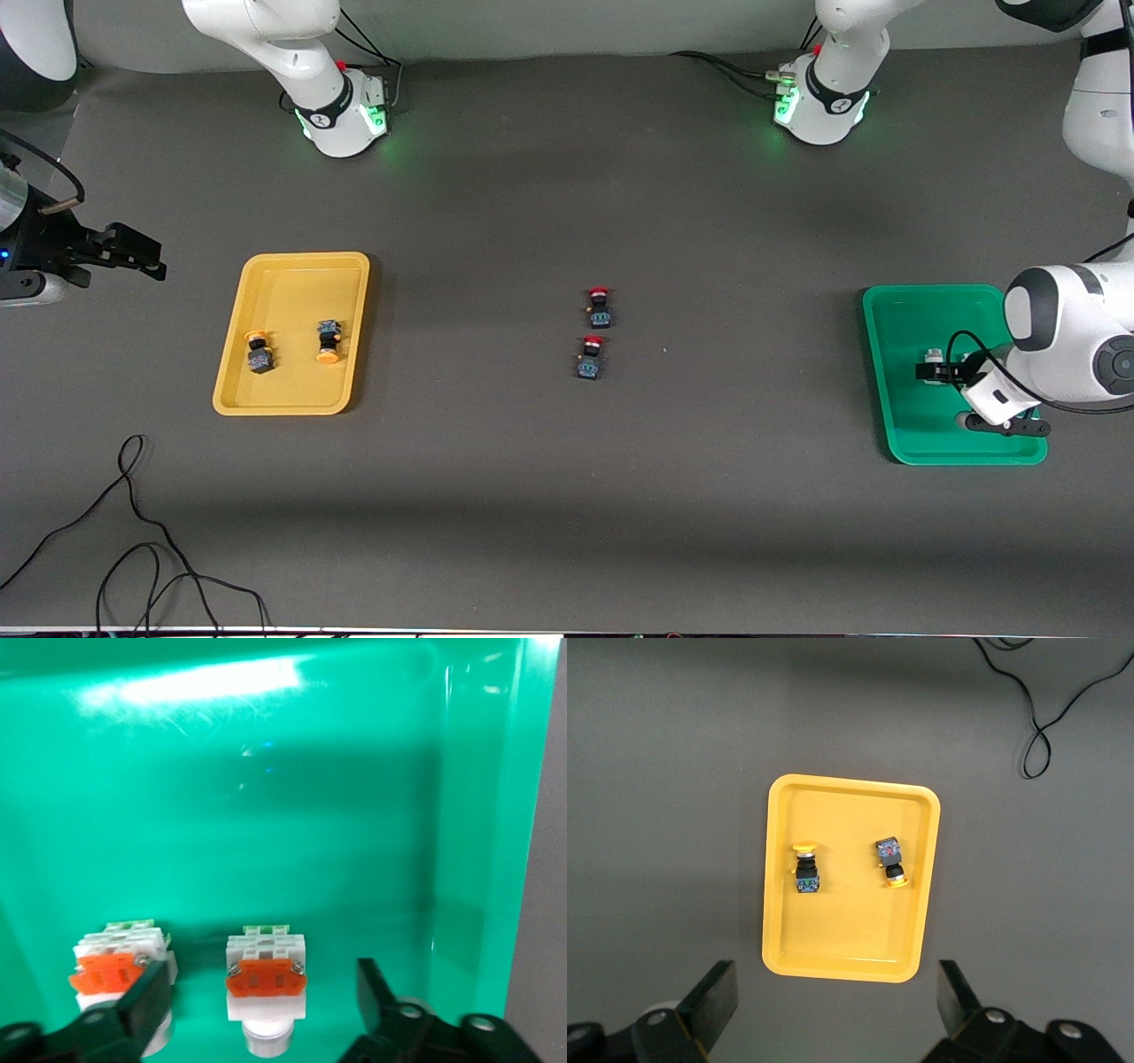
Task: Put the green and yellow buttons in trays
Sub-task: 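Carry the orange-topped block into the green tray with the left gripper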
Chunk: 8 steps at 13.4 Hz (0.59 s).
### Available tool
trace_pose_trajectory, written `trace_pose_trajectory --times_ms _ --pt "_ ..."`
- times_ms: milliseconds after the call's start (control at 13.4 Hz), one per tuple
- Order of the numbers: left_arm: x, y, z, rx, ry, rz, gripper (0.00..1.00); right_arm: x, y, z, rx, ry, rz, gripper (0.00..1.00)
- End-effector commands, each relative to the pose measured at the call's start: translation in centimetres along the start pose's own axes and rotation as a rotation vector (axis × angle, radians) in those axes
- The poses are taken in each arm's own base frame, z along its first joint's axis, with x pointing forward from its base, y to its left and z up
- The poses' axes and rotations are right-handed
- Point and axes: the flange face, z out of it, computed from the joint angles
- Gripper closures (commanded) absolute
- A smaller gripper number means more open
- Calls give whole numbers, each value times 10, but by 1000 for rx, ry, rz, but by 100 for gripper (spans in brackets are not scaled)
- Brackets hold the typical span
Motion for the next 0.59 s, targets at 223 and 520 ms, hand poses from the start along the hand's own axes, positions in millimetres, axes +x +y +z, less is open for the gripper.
trace_pose_trajectory --times_ms 223,520 --pt "-33 0 -134 84 -68 -14 1 0 -2 -9 64 24 39 0" --pt "-51 25 -242 96 -106 -22 1 -1 4 -10 110 30 56 0"
